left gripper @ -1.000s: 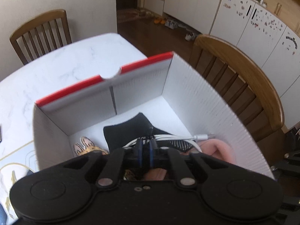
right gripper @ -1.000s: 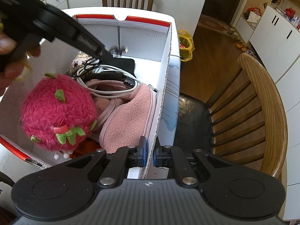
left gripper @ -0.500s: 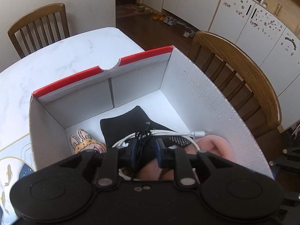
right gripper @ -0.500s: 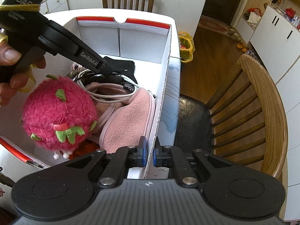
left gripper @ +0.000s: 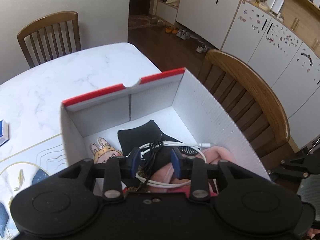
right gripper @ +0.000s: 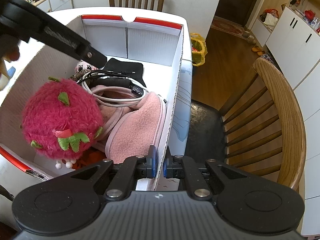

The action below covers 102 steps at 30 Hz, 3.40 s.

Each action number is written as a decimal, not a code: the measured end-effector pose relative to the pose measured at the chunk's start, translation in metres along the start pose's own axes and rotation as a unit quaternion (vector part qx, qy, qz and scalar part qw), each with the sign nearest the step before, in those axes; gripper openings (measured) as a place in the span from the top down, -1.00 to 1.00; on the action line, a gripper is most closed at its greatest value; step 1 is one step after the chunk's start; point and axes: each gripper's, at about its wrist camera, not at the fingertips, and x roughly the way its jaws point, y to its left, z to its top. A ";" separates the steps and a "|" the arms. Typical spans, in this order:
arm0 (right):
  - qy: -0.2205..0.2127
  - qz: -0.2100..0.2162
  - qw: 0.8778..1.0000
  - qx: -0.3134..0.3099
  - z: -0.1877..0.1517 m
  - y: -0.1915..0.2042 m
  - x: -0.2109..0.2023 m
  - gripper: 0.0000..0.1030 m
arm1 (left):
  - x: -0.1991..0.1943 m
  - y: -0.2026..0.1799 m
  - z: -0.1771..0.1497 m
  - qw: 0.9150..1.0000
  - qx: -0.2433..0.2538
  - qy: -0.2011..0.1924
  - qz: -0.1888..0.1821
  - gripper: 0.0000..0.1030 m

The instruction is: Organize objects

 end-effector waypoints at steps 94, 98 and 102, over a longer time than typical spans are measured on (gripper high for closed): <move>0.021 -0.018 1.000 0.002 0.001 0.006 0.003 0.86 | -0.010 0.095 -0.154 0.998 0.056 0.016 0.026 -0.29; 0.021 -0.018 1.000 0.002 0.000 0.006 0.004 0.86 | -0.014 0.092 -0.153 0.998 0.063 0.012 0.012 0.38; 0.021 -0.019 1.000 0.002 0.000 0.006 0.004 0.86 | -0.014 0.082 -0.152 0.997 0.072 0.016 0.007 0.85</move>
